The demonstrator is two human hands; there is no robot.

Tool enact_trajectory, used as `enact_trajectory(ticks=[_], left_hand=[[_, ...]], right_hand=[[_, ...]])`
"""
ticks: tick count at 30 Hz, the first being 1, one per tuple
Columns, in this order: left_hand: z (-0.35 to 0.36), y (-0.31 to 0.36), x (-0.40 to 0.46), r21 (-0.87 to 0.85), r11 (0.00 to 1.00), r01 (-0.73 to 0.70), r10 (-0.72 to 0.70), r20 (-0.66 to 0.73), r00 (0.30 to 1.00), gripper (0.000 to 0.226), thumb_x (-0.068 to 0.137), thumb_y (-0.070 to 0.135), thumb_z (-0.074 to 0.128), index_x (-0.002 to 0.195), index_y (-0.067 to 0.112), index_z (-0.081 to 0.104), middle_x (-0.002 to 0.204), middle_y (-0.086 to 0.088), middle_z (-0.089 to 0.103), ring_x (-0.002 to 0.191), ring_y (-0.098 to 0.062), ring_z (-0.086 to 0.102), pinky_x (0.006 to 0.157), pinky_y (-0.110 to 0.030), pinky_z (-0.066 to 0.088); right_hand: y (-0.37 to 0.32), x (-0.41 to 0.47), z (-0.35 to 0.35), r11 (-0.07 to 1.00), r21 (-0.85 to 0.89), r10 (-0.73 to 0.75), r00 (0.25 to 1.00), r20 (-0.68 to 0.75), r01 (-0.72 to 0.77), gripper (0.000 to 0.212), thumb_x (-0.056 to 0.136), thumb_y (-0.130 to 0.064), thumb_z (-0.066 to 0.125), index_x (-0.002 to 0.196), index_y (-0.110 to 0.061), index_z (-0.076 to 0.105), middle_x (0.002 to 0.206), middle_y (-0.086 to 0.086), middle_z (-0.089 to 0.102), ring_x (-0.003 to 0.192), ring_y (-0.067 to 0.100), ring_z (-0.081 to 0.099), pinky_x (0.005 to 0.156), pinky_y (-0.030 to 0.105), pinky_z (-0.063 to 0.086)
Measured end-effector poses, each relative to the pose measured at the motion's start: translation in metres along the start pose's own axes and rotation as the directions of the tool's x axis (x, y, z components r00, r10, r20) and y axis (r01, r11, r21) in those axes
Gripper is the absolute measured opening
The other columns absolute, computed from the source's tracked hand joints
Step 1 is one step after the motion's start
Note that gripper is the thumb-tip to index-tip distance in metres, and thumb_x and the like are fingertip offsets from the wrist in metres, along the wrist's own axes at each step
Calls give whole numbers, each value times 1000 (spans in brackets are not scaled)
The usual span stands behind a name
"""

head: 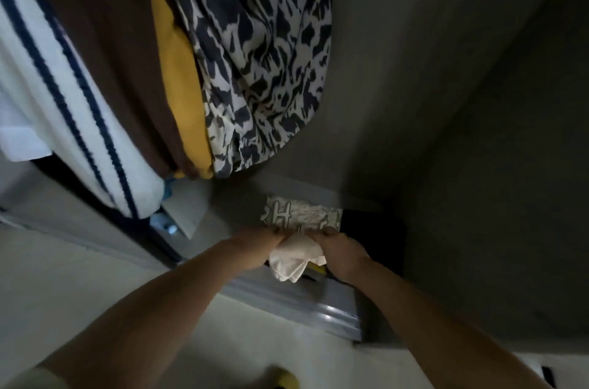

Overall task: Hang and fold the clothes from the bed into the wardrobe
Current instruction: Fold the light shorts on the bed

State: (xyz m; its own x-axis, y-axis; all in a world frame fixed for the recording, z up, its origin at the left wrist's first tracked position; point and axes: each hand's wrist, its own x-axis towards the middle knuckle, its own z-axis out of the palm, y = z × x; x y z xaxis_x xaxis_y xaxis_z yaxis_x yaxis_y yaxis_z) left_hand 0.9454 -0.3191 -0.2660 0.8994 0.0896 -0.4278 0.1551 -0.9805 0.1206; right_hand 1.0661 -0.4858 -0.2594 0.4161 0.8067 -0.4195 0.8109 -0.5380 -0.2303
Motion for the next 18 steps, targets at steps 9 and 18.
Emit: enact_trajectory(ticks=[9, 18], left_hand=[[62, -96, 196, 104, 994, -19, 44, -247, 968, 71, 91, 17, 51, 152, 23, 16, 151, -10, 34, 135, -30, 37, 106, -45, 37], [227, -114, 291, 242, 970, 12, 57, -274, 960, 74, 97, 25, 44, 150, 33, -7, 160, -4, -9, 147, -30, -9, 114, -56, 1]], right_hand=[[80, 183, 59, 983, -128, 100, 970, -220, -131, 88, 84, 4, 55, 153, -30, 11, 147, 13, 30, 127, 39, 39, 95, 47, 43], [127, 254, 214, 967, -167, 167, 973, -161, -193, 78, 97, -23, 50, 153, -31, -4, 161, 6, -6, 146, 37, -9, 113, 62, 10]])
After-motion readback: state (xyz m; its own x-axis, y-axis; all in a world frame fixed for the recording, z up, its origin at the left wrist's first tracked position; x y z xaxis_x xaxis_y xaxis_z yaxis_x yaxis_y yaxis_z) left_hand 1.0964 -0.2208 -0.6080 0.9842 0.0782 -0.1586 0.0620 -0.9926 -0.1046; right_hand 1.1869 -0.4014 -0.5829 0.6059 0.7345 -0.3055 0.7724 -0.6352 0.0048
